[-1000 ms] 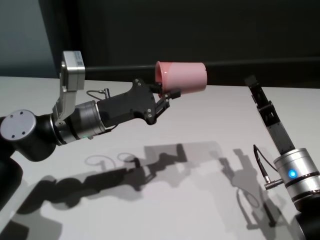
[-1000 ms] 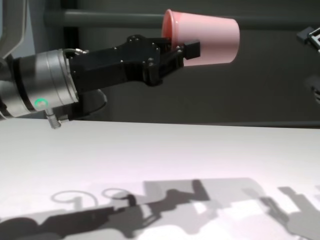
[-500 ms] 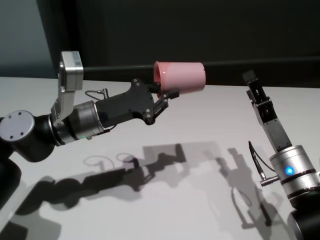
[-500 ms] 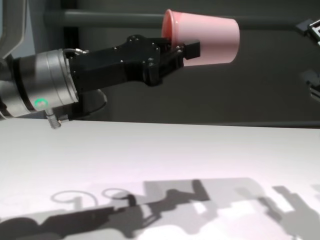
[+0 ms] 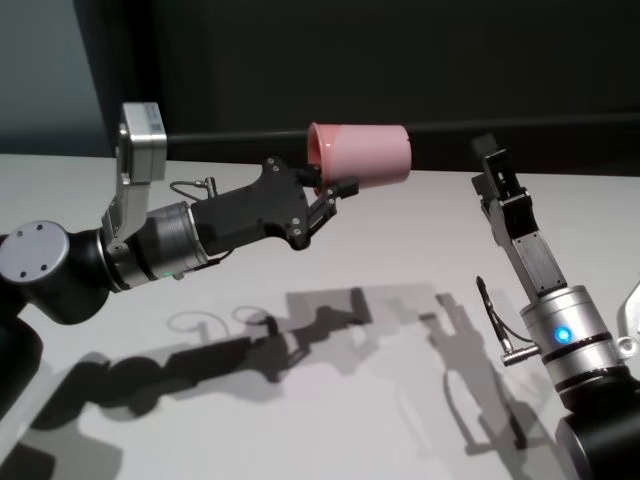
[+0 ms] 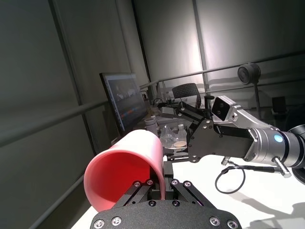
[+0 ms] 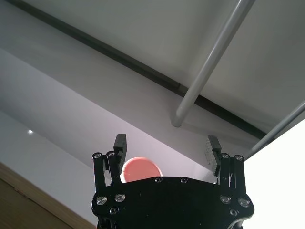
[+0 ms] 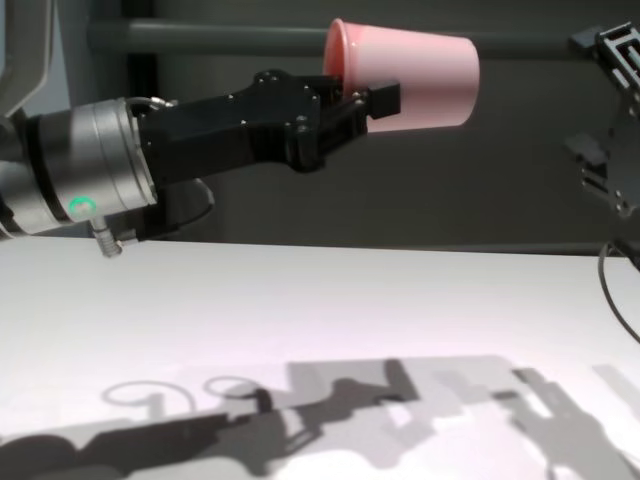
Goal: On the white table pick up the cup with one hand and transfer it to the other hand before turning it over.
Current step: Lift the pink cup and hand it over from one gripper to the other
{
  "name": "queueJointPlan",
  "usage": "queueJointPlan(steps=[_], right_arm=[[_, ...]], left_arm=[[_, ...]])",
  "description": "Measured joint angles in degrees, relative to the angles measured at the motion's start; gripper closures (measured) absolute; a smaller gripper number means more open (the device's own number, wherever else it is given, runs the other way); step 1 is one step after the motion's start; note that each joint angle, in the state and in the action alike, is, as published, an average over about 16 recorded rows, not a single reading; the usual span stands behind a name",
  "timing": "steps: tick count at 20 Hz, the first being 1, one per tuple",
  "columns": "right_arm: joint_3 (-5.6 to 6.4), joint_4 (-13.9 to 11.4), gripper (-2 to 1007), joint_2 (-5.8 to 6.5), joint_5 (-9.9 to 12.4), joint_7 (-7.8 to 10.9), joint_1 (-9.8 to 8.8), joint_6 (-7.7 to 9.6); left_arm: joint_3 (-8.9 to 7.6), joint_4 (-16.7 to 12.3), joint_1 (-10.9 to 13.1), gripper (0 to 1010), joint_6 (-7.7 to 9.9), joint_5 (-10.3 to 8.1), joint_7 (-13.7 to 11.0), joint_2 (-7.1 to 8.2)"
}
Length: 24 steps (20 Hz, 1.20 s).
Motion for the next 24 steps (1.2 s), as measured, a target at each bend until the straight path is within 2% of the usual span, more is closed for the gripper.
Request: queueJointPlan(steps=[10, 24], right_arm=[[-2.00, 1.8, 3, -0.80, 3.8, 0.62, 1.90, 1.30], [-4.81, 2.8, 3, -0.43, 5.6, 0.97, 3.46, 0.66]], left_arm=[[0.00, 0.0, 0.0, 958, 0.00, 0.00, 0.0, 0.00], [0.00, 0.0, 0.0, 958, 0.00, 0.00, 0.0, 0.00]])
